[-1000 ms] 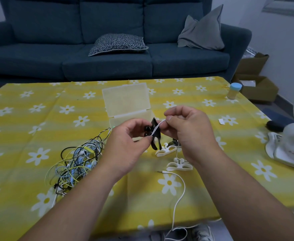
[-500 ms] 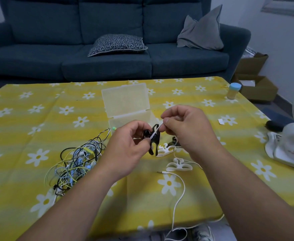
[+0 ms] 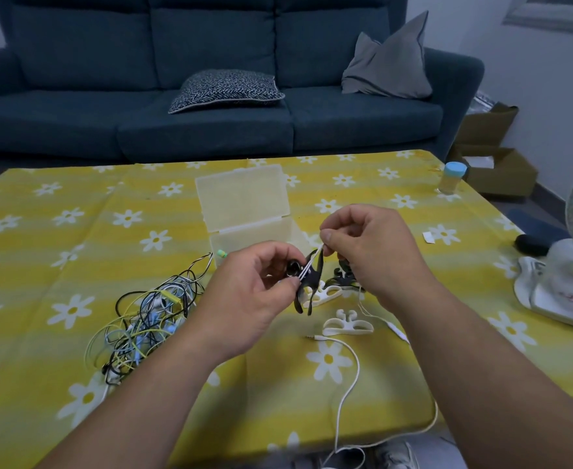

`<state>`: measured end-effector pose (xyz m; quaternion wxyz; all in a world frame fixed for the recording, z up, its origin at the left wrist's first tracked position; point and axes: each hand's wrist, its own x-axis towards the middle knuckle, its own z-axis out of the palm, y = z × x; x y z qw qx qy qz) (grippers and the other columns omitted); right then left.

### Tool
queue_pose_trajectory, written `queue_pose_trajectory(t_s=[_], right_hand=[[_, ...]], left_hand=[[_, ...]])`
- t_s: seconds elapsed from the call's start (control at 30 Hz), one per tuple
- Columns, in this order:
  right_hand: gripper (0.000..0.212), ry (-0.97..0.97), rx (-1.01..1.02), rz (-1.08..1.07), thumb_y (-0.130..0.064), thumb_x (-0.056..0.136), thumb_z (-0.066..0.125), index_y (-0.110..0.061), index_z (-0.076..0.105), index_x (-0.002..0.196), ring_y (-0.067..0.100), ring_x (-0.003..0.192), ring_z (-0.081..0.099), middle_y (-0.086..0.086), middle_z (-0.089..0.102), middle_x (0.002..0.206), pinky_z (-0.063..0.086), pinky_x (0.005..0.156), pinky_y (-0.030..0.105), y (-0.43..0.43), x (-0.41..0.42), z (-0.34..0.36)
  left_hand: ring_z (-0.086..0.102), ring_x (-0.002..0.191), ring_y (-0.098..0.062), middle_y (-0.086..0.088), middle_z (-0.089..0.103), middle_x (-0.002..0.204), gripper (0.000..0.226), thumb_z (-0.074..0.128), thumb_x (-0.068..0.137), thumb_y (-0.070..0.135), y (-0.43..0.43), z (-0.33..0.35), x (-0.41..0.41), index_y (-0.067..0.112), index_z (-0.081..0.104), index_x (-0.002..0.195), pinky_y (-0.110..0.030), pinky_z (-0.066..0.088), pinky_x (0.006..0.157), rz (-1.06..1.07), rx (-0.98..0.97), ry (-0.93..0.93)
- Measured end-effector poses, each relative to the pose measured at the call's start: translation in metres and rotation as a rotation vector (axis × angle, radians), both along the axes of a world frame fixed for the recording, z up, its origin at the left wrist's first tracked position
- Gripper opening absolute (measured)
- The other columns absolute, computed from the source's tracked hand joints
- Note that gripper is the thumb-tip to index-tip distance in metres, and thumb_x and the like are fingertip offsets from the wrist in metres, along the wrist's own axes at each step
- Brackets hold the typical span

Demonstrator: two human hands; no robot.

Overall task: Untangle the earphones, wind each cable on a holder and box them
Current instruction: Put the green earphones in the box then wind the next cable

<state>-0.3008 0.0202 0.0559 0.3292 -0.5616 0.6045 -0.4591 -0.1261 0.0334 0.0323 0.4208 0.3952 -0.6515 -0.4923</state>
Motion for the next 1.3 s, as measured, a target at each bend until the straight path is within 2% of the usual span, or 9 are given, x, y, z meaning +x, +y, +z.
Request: queue_pose_trajectory(t_s=[0.17, 0.43, 0.53, 0.63, 0.77, 0.9, 1.03, 1.2, 1.3], right_hand=[[0.013, -0.050, 0.074, 0.022, -0.008, 0.090, 0.067, -0.014, 0.070, 0.079, 0.014, 0.052, 0.046, 0.000, 0.069, 0.059, 0.039, 0.052, 0.028, -0.001, 0.001, -0.006], [0.023, -0.057, 0.258, 0.265, -0.014, 0.092, 0.064, -0.013, 0.066, 0.069, 0.015, 0.049, 0.038, 0.000, 0.061, 0.055, 0.031, 0.050, 0.026, 0.007, 0.024, -0.016], [0.025, -0.070, 0.281, 0.312, -0.019, 0.095, 0.061, -0.006, 0.067, 0.074, 0.019, 0.058, 0.039, -0.002, 0.056, 0.054, 0.029, 0.056, 0.032, 0.009, 0.029, -0.017], [0.024, -0.093, 0.282, 0.342, -0.019, 0.096, 0.060, -0.008, 0.067, 0.076, 0.015, 0.055, 0.038, -0.003, 0.053, 0.054, 0.029, 0.053, 0.026, 0.011, 0.031, -0.016], [0.024, -0.076, 0.261, 0.353, -0.017, 0.096, 0.059, 0.001, 0.067, 0.083, 0.013, 0.053, 0.036, -0.002, 0.051, 0.055, 0.028, 0.054, 0.025, 0.012, 0.030, -0.016], [0.022, -0.049, 0.239, 0.345, -0.013, 0.096, 0.057, 0.000, 0.068, 0.083, 0.011, 0.051, 0.035, -0.003, 0.050, 0.053, 0.029, 0.054, 0.025, 0.011, 0.029, -0.014], [0.023, -0.027, 0.220, 0.338, -0.013, 0.096, 0.057, 0.004, 0.065, 0.083, 0.012, 0.052, 0.034, -0.002, 0.049, 0.055, 0.028, 0.055, 0.027, 0.012, 0.028, -0.014], [0.022, -0.060, 0.220, 0.331, -0.012, 0.096, 0.058, -0.001, 0.066, 0.080, 0.009, 0.048, 0.033, -0.006, 0.047, 0.050, 0.028, 0.053, 0.024, 0.012, 0.026, -0.013], [0.026, -0.086, 0.219, 0.326, -0.011, 0.096, 0.058, -0.012, 0.066, 0.071, 0.008, 0.046, 0.033, -0.005, 0.046, 0.050, 0.028, 0.051, 0.023, 0.013, 0.025, -0.010]], left_hand=[[0.064, 0.075, -0.008, 0.003, 0.069, 0.081, 0.024, 0.055, 0.088, -0.015, 0.001, 0.002, -0.001, 0.005, 0.065, 0.098, -0.019, 0.051, 0.072, 0.061, 0.020, 0.113], [0.064, 0.077, -0.009, -0.001, 0.070, 0.084, 0.023, 0.060, 0.086, -0.011, -0.005, 0.004, 0.001, 0.011, 0.066, 0.093, -0.021, 0.053, 0.074, 0.335, -0.055, 0.163], [0.059, 0.065, -0.008, -0.001, 0.068, 0.075, 0.020, 0.065, 0.083, -0.008, -0.005, 0.007, 0.003, 0.011, 0.067, 0.088, -0.018, 0.050, 0.062, 0.418, -0.075, 0.157], [0.056, 0.055, -0.003, 0.004, 0.065, 0.069, 0.018, 0.066, 0.081, -0.009, -0.004, 0.009, 0.003, 0.007, 0.066, 0.087, -0.013, 0.045, 0.055, 0.449, -0.063, 0.164], [0.069, 0.066, -0.010, 0.005, 0.073, 0.077, 0.021, 0.067, 0.081, -0.010, -0.004, 0.010, 0.006, 0.010, 0.065, 0.086, -0.016, 0.052, 0.062, 0.416, 0.010, 0.224], [0.073, 0.088, -0.008, -0.001, 0.072, 0.109, 0.019, 0.066, 0.080, -0.016, -0.007, 0.010, 0.008, 0.001, 0.063, 0.088, -0.017, 0.054, 0.072, 0.386, 0.025, 0.269], [0.070, 0.101, -0.010, -0.005, 0.073, 0.109, 0.021, 0.065, 0.078, -0.019, -0.008, 0.009, 0.008, -0.001, 0.060, 0.087, -0.021, 0.055, 0.083, 0.368, -0.009, 0.260], [0.070, 0.090, -0.004, -0.004, 0.071, 0.107, 0.018, 0.067, 0.076, -0.019, -0.008, 0.010, 0.007, -0.005, 0.063, 0.087, -0.014, 0.051, 0.073, 0.383, -0.049, 0.239], [0.069, 0.084, -0.008, -0.003, 0.067, 0.106, 0.023, 0.069, 0.075, -0.017, -0.009, 0.011, 0.007, 0.005, 0.067, 0.080, -0.013, 0.051, 0.072, 0.413, -0.079, 0.214]])
